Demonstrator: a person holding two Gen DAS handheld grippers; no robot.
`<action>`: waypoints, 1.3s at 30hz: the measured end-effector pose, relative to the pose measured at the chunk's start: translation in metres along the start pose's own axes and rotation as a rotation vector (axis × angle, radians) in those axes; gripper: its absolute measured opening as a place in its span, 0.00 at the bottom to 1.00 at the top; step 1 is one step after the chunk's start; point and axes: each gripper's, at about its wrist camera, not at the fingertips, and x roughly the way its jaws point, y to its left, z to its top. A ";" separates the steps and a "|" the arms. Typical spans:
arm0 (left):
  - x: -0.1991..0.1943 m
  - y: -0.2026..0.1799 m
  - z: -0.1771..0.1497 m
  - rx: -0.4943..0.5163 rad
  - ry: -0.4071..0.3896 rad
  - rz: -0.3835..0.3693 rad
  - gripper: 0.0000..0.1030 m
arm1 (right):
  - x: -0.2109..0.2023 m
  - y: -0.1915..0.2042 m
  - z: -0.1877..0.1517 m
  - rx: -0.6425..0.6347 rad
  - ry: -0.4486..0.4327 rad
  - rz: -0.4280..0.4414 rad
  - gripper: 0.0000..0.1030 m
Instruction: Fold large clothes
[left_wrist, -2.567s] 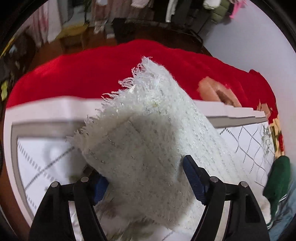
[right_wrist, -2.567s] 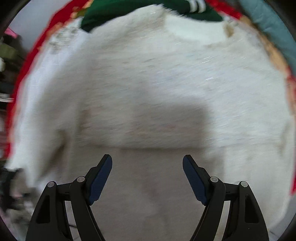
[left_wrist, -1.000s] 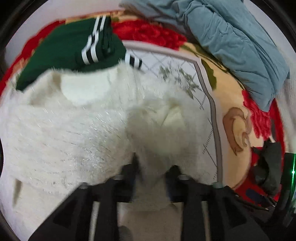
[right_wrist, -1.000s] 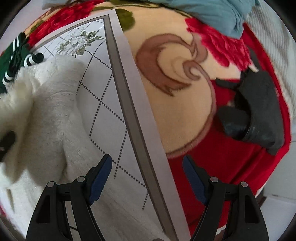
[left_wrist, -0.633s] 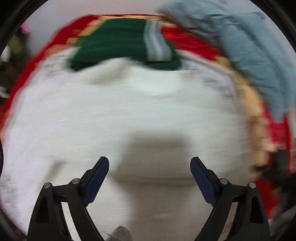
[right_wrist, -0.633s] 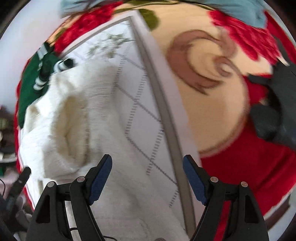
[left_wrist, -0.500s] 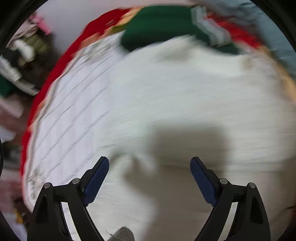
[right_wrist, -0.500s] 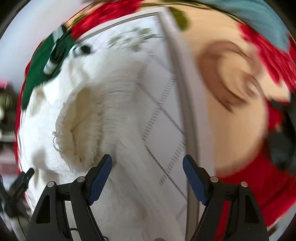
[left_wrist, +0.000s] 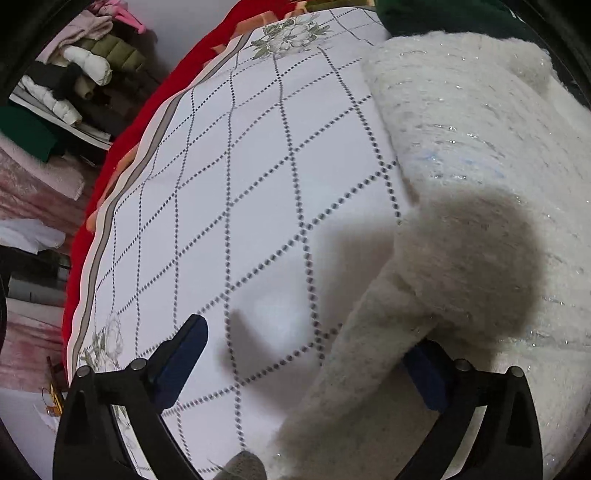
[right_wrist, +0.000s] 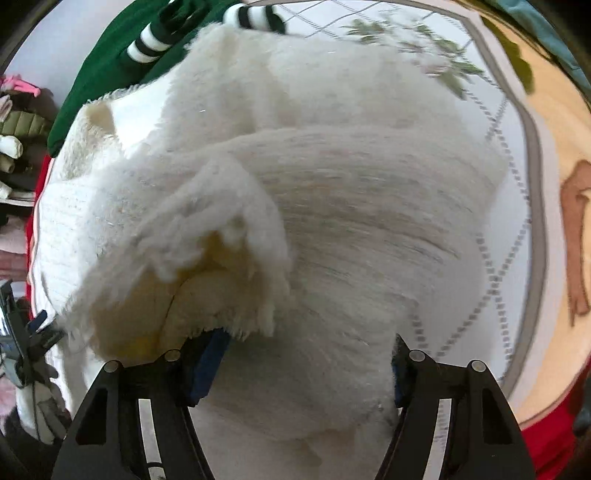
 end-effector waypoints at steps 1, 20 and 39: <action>0.001 0.003 0.002 0.006 -0.004 0.005 1.00 | 0.001 0.005 0.001 0.010 0.003 0.024 0.70; 0.008 0.017 0.012 0.004 -0.013 0.082 1.00 | -0.031 -0.058 -0.069 0.058 0.069 -0.046 0.69; -0.052 0.033 -0.010 -0.022 -0.041 0.010 1.00 | -0.114 -0.001 -0.087 0.220 -0.094 -0.050 0.47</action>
